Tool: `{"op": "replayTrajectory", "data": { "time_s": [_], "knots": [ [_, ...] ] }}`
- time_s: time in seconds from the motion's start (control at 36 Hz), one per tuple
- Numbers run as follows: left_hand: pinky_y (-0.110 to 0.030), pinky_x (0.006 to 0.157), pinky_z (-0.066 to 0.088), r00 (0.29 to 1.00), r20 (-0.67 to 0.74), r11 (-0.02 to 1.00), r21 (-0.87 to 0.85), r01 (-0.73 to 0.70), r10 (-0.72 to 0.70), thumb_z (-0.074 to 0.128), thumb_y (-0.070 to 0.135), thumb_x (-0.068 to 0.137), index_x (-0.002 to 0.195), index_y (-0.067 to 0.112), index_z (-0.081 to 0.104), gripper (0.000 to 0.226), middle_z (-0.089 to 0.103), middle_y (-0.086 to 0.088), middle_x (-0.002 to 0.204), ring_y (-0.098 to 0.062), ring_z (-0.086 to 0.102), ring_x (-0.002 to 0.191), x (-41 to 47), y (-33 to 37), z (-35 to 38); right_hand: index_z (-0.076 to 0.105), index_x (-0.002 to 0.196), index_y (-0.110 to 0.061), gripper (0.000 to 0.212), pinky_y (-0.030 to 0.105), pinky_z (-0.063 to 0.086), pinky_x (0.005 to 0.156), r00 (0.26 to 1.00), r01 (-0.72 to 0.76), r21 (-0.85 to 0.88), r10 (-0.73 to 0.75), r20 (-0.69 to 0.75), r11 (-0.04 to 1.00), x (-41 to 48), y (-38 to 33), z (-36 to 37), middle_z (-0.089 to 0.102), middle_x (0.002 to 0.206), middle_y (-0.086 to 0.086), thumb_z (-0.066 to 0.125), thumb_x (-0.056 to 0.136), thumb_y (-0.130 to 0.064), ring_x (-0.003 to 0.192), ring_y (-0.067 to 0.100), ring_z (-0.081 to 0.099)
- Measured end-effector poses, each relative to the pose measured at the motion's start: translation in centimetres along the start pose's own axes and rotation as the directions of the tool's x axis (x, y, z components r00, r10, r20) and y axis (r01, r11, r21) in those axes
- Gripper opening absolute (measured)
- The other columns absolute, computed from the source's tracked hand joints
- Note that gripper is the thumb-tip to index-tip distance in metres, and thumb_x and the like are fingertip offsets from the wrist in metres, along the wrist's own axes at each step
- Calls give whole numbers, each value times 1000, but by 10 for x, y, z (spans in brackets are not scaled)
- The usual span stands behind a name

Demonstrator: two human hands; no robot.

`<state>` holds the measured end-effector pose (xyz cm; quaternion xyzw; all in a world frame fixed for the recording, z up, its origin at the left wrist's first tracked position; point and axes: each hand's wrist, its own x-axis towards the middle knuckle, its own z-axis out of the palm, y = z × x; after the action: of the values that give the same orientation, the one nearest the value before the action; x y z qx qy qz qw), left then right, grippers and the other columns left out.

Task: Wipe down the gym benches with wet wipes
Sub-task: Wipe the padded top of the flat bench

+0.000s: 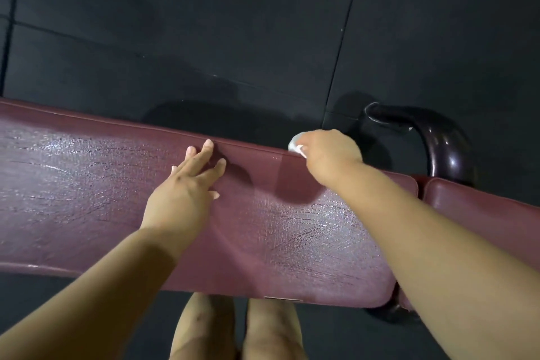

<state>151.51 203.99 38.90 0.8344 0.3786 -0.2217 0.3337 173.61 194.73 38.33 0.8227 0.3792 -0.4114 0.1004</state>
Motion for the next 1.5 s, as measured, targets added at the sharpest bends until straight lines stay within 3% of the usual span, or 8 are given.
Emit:
{"op": "replayTrajectory", "data": {
  "time_s": [0.17,0.42,0.67,0.89,1.06,1.19,1.36,1.5],
  "knots": [
    [-36,101,38,994,-13,993,42,110,-109,61,30,88,137,42,42,54,8,20,156,-8,23,140,-5,4,-17,40,59,-23,36,27,30,50,986,165,204,-169,6,965,11,-50,0,50,67,-1,46,90,-7,73,29,51],
    [-44,95,44,978,40,975,93,201,-206,65,24,86,139,45,36,63,0,9,158,-20,4,146,-1,-2,-26,49,89,-15,1,29,34,62,989,150,-21,-150,14,988,9,-30,-12,52,85,1,50,90,-15,77,24,48],
    [-34,99,41,986,9,986,8,169,-169,65,23,87,136,49,38,62,0,18,157,-14,13,145,-1,-12,-29,60,80,-18,19,28,38,62,991,-59,-137,74,109,989,19,-19,-7,56,80,3,47,86,-5,75,26,53],
    [-39,95,47,987,-103,987,-115,113,-124,66,29,83,128,27,55,46,27,16,149,-17,48,122,-7,-57,-52,69,107,-15,24,29,48,86,982,86,202,-117,146,976,50,-119,4,66,113,3,51,92,-18,105,27,61],
    [-46,108,31,979,-131,986,48,161,-153,68,25,84,133,18,51,52,24,-7,152,-30,20,138,-14,-121,-87,61,71,-16,21,36,54,85,984,96,346,-142,109,934,61,-184,9,69,108,1,48,88,-13,97,24,64],
    [-40,116,17,986,-48,974,157,166,-160,61,27,89,146,24,30,65,5,-7,158,-27,0,144,-13,-169,-109,64,86,-13,16,24,35,52,999,52,152,-52,-5,987,52,-194,6,59,81,-1,52,91,-21,73,25,53],
    [-39,115,23,995,51,990,118,82,-89,59,29,90,147,34,25,67,0,5,158,-21,0,145,-11,-195,-118,50,72,-12,25,28,39,63,938,-345,54,346,-18,937,48,-186,7,57,82,7,62,89,-26,71,27,50],
    [-36,114,25,995,98,995,98,4,-14,55,31,92,146,35,25,62,-8,14,157,-11,-5,144,-14,-212,-126,63,99,-6,16,31,46,76,965,-260,90,254,68,961,56,-229,-3,64,107,15,56,91,-18,94,31,59]
  ]
}}
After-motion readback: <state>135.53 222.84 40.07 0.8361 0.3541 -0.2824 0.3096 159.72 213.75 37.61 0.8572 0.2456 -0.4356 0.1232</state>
